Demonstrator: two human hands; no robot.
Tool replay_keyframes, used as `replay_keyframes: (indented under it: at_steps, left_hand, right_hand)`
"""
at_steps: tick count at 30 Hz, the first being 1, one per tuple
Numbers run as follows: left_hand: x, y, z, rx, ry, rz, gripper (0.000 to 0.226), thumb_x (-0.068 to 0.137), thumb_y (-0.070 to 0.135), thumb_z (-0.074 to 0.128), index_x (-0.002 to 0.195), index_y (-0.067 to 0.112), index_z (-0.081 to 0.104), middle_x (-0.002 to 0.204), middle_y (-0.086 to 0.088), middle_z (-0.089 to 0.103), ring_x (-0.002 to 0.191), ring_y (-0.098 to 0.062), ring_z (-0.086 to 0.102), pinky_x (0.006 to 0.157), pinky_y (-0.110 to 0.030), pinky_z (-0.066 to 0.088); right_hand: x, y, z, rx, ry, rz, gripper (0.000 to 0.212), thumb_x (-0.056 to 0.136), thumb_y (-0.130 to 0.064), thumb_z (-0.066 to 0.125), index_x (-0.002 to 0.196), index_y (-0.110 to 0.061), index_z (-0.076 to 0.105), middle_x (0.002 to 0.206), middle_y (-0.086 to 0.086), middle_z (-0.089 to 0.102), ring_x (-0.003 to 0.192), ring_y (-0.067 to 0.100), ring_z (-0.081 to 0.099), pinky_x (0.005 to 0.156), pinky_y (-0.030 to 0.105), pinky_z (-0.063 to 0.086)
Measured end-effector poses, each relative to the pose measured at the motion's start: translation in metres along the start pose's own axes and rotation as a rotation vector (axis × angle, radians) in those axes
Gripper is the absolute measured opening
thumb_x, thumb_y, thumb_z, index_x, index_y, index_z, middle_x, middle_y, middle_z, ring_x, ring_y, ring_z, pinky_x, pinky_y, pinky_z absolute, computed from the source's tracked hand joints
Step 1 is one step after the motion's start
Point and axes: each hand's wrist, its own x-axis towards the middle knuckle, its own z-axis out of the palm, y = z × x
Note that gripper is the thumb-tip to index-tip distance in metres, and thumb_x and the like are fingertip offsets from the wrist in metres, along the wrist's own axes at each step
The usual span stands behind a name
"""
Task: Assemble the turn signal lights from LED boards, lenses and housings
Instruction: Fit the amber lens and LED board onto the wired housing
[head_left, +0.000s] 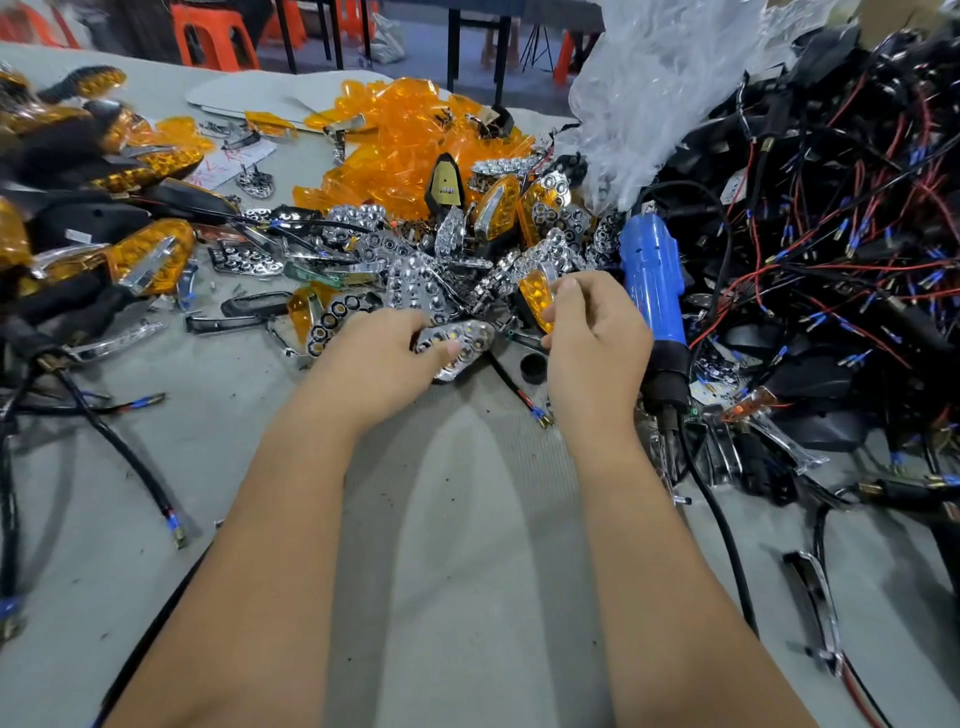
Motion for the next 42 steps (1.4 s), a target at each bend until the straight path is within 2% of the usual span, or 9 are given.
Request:
replay_keyframes:
  at_steps: [4, 10, 13, 16, 18, 22, 29, 34, 42]
  left_hand:
    - [-0.002, -0.003, -0.003, -0.065, 0.136, -0.092, 0.029, 0.087, 0.056, 0.065, 0.105, 0.037, 0.052, 0.088, 0.015, 0.051, 0.093, -0.016, 0.052, 0.066, -0.03, 0.036]
    - [-0.005, 0.0, -0.004, -0.078, 0.181, -0.005, 0.033, 0.087, 0.048, 0.07, 0.114, 0.03, 0.064, 0.1, 0.007, 0.06, 0.108, -0.021, 0.056, 0.088, -0.04, 0.05]
    - [-0.008, 0.007, -0.007, -0.106, 0.227, 0.034, 0.033, 0.088, 0.049, 0.067, 0.112, 0.027, 0.065, 0.094, 0.009, 0.061, 0.106, -0.024, 0.057, 0.086, -0.045, 0.053]
    - [-0.008, 0.005, -0.015, -0.08, 0.488, -0.012, 0.023, 0.094, 0.036, 0.059, 0.109, 0.022, 0.07, 0.102, 0.0, 0.069, 0.104, -0.027, 0.058, 0.09, -0.047, 0.05]
    - [-0.007, -0.005, -0.021, 0.107, 0.614, -0.197, 0.028, 0.092, 0.018, 0.056, 0.119, 0.021, 0.066, 0.119, -0.01, 0.064, 0.117, -0.035, 0.051, 0.099, -0.048, 0.042]
    - [-0.008, -0.028, -0.029, 0.135, 0.455, -0.503, 0.05, 0.085, 0.003, 0.055, 0.132, 0.021, 0.056, 0.133, -0.018, 0.054, 0.121, -0.041, 0.046, 0.097, -0.051, 0.045]
    - [-0.005, -0.036, -0.024, 0.055, 0.527, -0.442, 0.043, 0.088, 0.006, 0.056, 0.122, 0.031, 0.061, 0.113, -0.006, 0.068, 0.102, -0.034, 0.061, 0.087, -0.048, 0.053]
    - [-0.004, -0.035, -0.022, -0.057, 0.617, -0.391, 0.039, 0.09, 0.002, 0.059, 0.119, 0.027, 0.064, 0.112, -0.004, 0.069, 0.083, -0.022, 0.062, 0.07, -0.035, 0.051]
    - [-0.001, -0.025, -0.02, -0.225, 0.579, -0.324, 0.048, 0.091, 0.007, 0.062, 0.135, 0.023, 0.051, 0.112, 0.002, 0.063, 0.102, -0.022, 0.062, 0.091, -0.045, 0.053]
  right_hand:
    - [-0.004, 0.002, 0.004, -0.028, -0.076, -0.065, 0.022, 0.096, -0.028, 0.047, 0.079, -0.02, 0.059, 0.065, -0.005, 0.056, 0.062, 0.018, 0.051, 0.06, 0.042, 0.046]
    - [-0.007, 0.006, 0.007, -0.053, -0.151, -0.081, 0.019, 0.098, -0.029, 0.048, 0.086, -0.023, 0.061, 0.066, -0.013, 0.052, 0.061, 0.007, 0.045, 0.061, 0.034, 0.039]
    - [-0.007, 0.006, 0.007, -0.038, -0.16, -0.058, 0.019, 0.097, -0.031, 0.047, 0.086, -0.024, 0.061, 0.068, -0.011, 0.057, 0.06, 0.01, 0.048, 0.059, 0.037, 0.043]
    - [-0.007, 0.005, 0.006, -0.029, -0.158, -0.046, 0.02, 0.096, -0.032, 0.046, 0.084, -0.026, 0.06, 0.068, -0.009, 0.058, 0.059, 0.012, 0.048, 0.058, 0.041, 0.044]
    - [-0.007, 0.004, 0.005, -0.035, -0.151, -0.046, 0.02, 0.096, -0.032, 0.046, 0.082, -0.028, 0.06, 0.069, -0.009, 0.059, 0.06, 0.012, 0.049, 0.059, 0.044, 0.047]
    - [-0.007, 0.002, 0.004, -0.047, -0.12, -0.045, 0.02, 0.095, -0.031, 0.046, 0.082, -0.026, 0.06, 0.069, -0.006, 0.059, 0.062, 0.016, 0.053, 0.063, 0.048, 0.05]
    - [-0.003, 0.001, -0.001, -0.114, -0.03, -0.013, 0.018, 0.097, -0.026, 0.048, 0.09, -0.022, 0.063, 0.073, -0.006, 0.062, 0.071, 0.02, 0.061, 0.069, 0.049, 0.053]
    - [-0.002, -0.001, -0.002, -0.393, -0.049, -0.131, 0.017, 0.097, -0.023, 0.049, 0.103, -0.021, 0.065, 0.091, -0.007, 0.066, 0.083, 0.017, 0.06, 0.071, 0.037, 0.048]
    - [-0.006, 0.001, 0.003, -0.945, -0.27, -0.365, 0.023, 0.095, -0.02, 0.049, 0.11, -0.014, 0.065, 0.104, 0.004, 0.063, 0.106, 0.026, 0.043, 0.077, 0.031, 0.03]
